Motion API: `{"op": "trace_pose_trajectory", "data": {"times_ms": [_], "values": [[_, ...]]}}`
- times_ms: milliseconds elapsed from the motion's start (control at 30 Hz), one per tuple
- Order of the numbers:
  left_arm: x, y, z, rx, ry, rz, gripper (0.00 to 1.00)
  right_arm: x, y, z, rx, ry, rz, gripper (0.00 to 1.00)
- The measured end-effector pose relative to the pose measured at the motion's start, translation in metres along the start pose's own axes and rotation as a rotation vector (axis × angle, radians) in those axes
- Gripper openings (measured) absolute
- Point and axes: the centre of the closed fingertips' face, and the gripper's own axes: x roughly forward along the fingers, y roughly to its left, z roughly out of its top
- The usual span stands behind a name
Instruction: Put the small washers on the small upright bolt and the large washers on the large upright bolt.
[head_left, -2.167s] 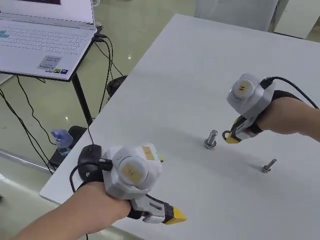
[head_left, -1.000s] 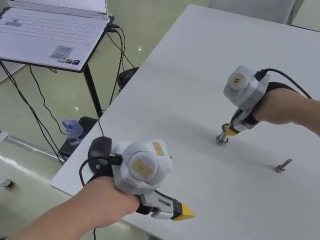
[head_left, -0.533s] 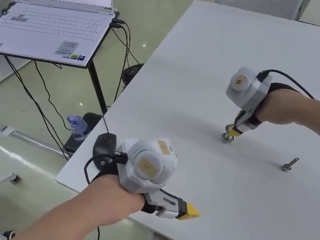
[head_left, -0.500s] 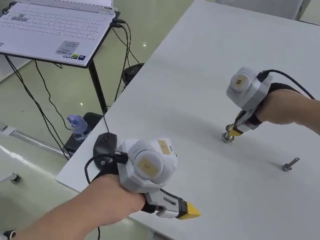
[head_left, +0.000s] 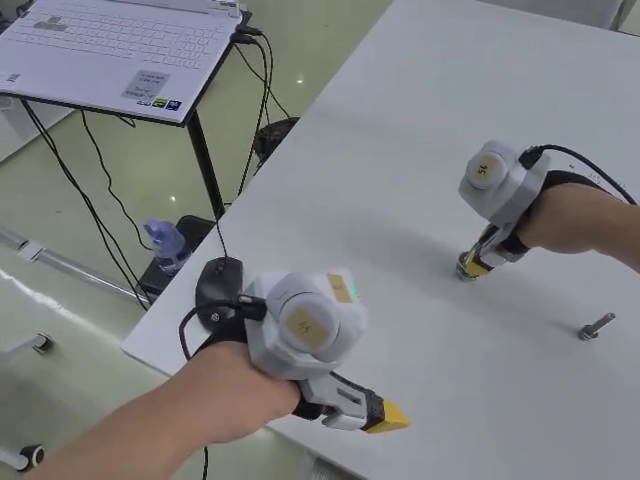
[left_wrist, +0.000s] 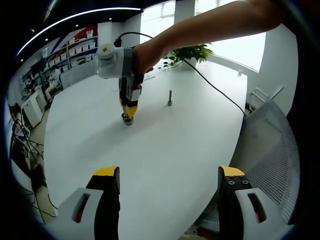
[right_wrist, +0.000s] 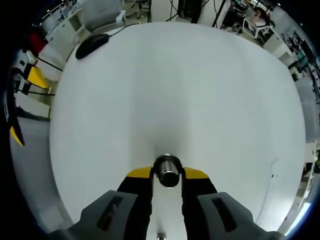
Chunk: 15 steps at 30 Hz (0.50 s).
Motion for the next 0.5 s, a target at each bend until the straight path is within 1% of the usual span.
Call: {"op": "trace_pose_trajectory", "data": {"times_ms": [100,400,500], "values": [[-0.0003,0.0007,0.0016,-0.001,-0.002,0.002,0.80,0.0030,-0.0008,-0.0006,0.002,0.005,0.000,0.21],[0.0013,0.0008,0.0013,0.001,0.004,0.000,0.80,0.0069,0.0020,0.0001,0.005,0.009,-0.001,0.21],[0.0014,0.0010,0.0029,0.002,-0.004,0.002,0.79,0.0069,0.0023,0.0019,0.008,0.001,-0.005,0.21]]}}
